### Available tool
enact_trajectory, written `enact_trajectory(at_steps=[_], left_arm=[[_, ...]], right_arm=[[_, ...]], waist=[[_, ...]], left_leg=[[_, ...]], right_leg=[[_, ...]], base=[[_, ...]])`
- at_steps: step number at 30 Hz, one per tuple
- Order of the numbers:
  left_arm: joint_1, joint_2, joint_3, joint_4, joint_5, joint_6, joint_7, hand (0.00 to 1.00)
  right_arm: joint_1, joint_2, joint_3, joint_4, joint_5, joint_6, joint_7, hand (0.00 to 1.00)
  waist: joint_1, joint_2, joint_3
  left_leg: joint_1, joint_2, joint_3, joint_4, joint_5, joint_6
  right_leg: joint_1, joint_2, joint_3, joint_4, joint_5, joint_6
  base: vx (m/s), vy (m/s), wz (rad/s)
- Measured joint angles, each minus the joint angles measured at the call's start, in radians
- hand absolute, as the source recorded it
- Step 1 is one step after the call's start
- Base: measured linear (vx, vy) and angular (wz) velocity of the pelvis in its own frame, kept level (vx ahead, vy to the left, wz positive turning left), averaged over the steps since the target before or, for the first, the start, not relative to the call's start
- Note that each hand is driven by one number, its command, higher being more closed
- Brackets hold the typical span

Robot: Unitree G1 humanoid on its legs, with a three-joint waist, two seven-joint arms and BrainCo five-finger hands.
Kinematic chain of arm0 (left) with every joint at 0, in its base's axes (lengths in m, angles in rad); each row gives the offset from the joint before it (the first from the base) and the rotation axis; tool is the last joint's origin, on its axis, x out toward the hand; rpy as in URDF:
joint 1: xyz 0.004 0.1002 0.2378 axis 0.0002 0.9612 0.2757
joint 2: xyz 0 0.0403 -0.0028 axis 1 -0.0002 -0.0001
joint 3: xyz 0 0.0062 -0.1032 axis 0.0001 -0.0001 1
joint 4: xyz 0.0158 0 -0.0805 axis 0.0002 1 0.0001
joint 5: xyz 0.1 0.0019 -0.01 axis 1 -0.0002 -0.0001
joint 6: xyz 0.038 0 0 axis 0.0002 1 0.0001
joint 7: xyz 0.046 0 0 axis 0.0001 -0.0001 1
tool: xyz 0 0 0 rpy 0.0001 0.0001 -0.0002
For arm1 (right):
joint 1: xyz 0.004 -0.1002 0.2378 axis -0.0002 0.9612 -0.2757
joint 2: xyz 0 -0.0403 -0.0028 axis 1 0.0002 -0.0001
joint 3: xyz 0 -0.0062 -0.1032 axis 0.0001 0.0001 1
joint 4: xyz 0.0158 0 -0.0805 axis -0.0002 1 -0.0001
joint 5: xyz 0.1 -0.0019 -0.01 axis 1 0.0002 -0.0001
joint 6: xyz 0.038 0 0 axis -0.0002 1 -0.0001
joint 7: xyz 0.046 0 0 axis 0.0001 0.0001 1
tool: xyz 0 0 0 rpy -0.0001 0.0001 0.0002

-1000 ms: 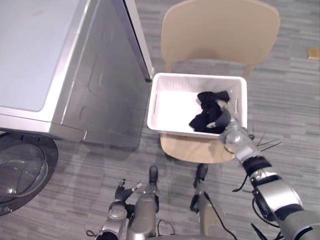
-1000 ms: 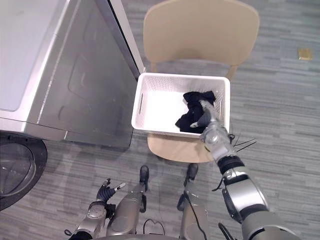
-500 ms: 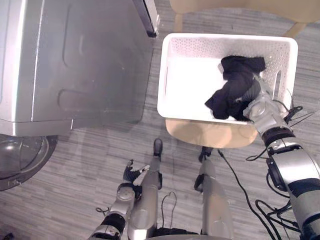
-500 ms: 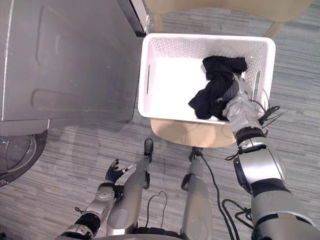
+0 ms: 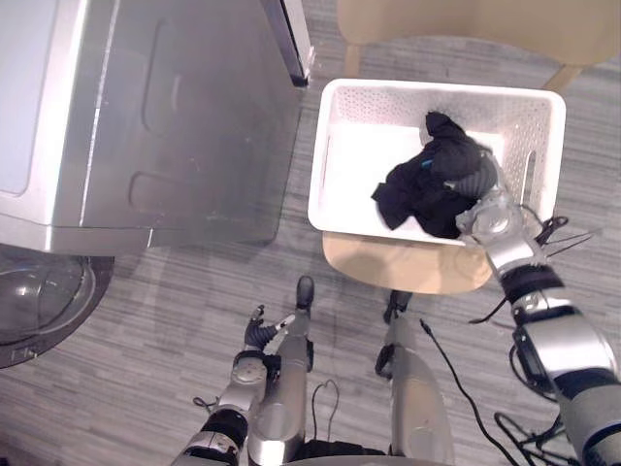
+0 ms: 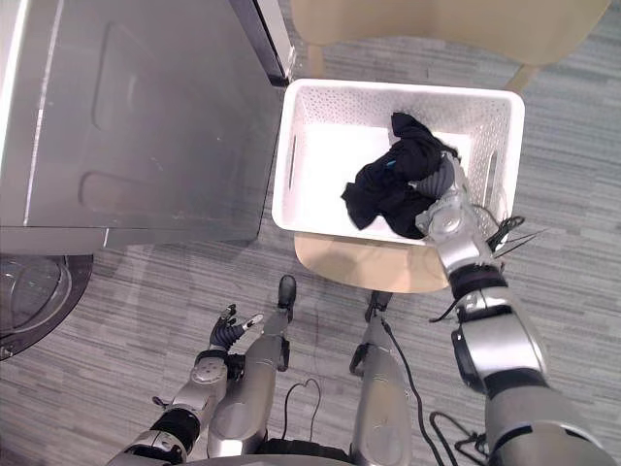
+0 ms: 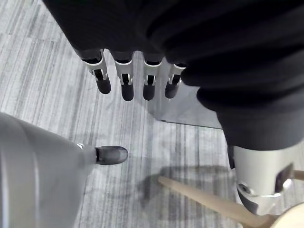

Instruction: Pick up the laundry basket with both hands and put the clothes into the washing machine.

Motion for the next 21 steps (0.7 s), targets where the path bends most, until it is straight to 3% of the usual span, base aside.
enact_trajectory(at_steps=[3, 6, 10, 16, 19, 20, 21], left_arm=[[0.019, 0.000, 0.007, -0.003, 0.001, 0.003, -0.002, 0.00], [0.072, 0.000, 0.013, -0.003, 0.013, 0.023, -0.004, 0.00], [0.154, 0.016, 0.054, -0.004, 0.025, 0.039, -0.006, 0.00], [0.239, 0.020, 0.093, -0.002, 0.058, 0.052, -0.025, 0.00], [0.245, 0.012, 0.090, -0.004, 0.058, 0.052, -0.026, 0.00], [0.245, 0.014, 0.090, -0.004, 0.058, 0.051, -0.026, 0.00], [0.247, 0.022, 0.090, -0.008, 0.057, 0.051, -0.026, 0.00]], right_arm=[[0.096, 0.082, -0.045, -0.143, 0.024, -0.002, -0.014, 1.00], [0.265, 0.180, -0.086, -0.334, 0.060, -0.012, -0.015, 1.00], [0.500, 0.293, -0.098, -0.567, 0.118, -0.068, -0.009, 1.00], [0.720, 0.387, -0.082, -0.726, 0.168, -0.121, 0.059, 1.00], [0.770, 0.396, -0.084, -0.739, 0.184, -0.129, 0.078, 1.00], [0.794, 0.397, -0.084, -0.740, 0.187, -0.131, 0.078, 1.00], [0.820, 0.399, -0.082, -0.741, 0.187, -0.134, 0.078, 1.00]], waist=[[-0.015, -0.025, -0.027], [-0.025, -0.055, -0.096], [-0.046, -0.086, -0.215], [-0.048, -0.096, -0.300], [-0.052, -0.082, -0.306], [-0.068, -0.084, -0.307], [-0.077, -0.098, -0.315]], left_leg=[[0.021, 0.000, -0.003, -0.012, 0.000, 0.000], [0.069, -0.001, -0.007, -0.027, 0.000, 0.001], [0.147, -0.003, -0.003, -0.035, -0.020, 0.006], [0.260, -0.002, 0.027, -0.031, -0.062, 0.005], [0.247, 0.012, -0.009, -0.002, -0.077, 0.014], [0.246, 0.005, -0.052, 0.011, -0.072, 0.015], [0.237, -0.022, -0.123, 0.040, -0.060, -0.001]], right_leg=[[0.017, 0.000, 0.000, 0.000, -0.010, 0.008], [0.062, -0.001, -0.008, 0.000, -0.021, 0.010], [0.140, -0.005, -0.015, 0.000, -0.045, 0.026], [0.236, -0.008, 0.012, 0.000, -0.076, 0.039], [0.165, -0.018, 0.057, 0.229, -0.199, 0.041], [0.133, -0.019, 0.146, 0.405, -0.298, 0.037], [0.128, -0.022, 0.226, 0.546, -0.393, 0.066]], base=[[0.00, 0.017, 0.05], [0.06, 0.023, 0.08], [0.09, 0.045, 0.07], [0.02, 0.046, -0.14], [-0.08, -0.044, 0.40], [-0.08, -0.182, 1.59], [-0.02, -0.179, 1.74]])
